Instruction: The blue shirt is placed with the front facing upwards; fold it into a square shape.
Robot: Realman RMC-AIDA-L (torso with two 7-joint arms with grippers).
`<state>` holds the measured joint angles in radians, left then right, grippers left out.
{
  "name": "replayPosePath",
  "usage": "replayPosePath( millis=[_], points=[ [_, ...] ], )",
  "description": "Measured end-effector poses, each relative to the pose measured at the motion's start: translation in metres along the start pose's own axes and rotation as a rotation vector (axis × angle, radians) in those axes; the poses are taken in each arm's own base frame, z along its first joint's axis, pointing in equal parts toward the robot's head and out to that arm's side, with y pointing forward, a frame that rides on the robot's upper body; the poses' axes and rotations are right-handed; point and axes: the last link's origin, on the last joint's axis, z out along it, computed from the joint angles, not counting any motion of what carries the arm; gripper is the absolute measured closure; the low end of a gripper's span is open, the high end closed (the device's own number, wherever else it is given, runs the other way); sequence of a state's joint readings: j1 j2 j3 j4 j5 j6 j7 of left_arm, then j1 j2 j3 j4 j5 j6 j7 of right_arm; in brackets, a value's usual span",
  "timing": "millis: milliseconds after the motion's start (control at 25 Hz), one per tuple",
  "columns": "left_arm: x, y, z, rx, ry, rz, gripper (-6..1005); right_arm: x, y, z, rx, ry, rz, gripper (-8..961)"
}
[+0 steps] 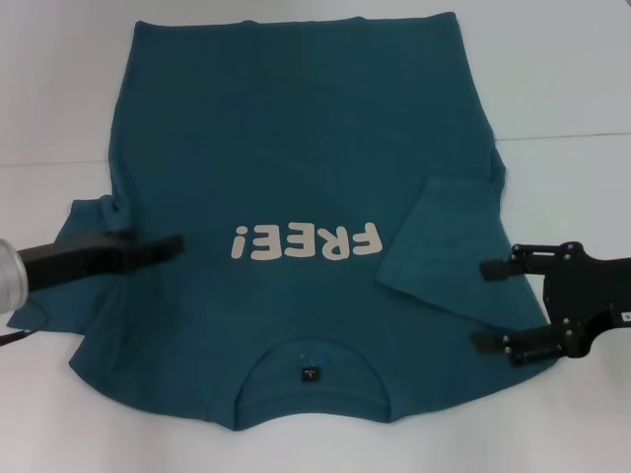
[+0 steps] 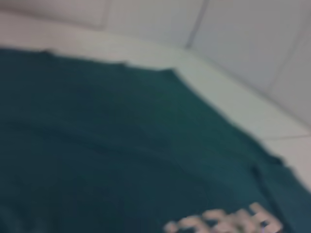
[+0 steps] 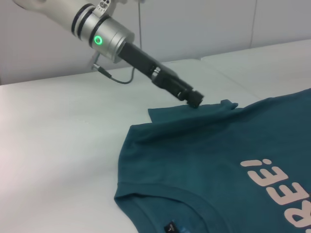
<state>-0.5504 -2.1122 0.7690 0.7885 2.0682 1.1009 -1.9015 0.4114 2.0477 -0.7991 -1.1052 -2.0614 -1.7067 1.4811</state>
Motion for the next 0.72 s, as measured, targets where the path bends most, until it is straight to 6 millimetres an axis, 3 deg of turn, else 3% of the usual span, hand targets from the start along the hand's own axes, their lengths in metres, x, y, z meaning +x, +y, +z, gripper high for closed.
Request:
replayPosePath(
  millis=[520,720],
  points=[
    [0.021,-0.018,-0.028,0.214,-0.139,-0.218,142,-0.001,-0.004,-0.002,0.01,0.007,-0.009,17],
    [0.031,-0.014,-0.043,0.24,-0.145,-0.24,143,0.0,-0.005,0.0,0.019,0.006,-0.014,17]
  ],
)
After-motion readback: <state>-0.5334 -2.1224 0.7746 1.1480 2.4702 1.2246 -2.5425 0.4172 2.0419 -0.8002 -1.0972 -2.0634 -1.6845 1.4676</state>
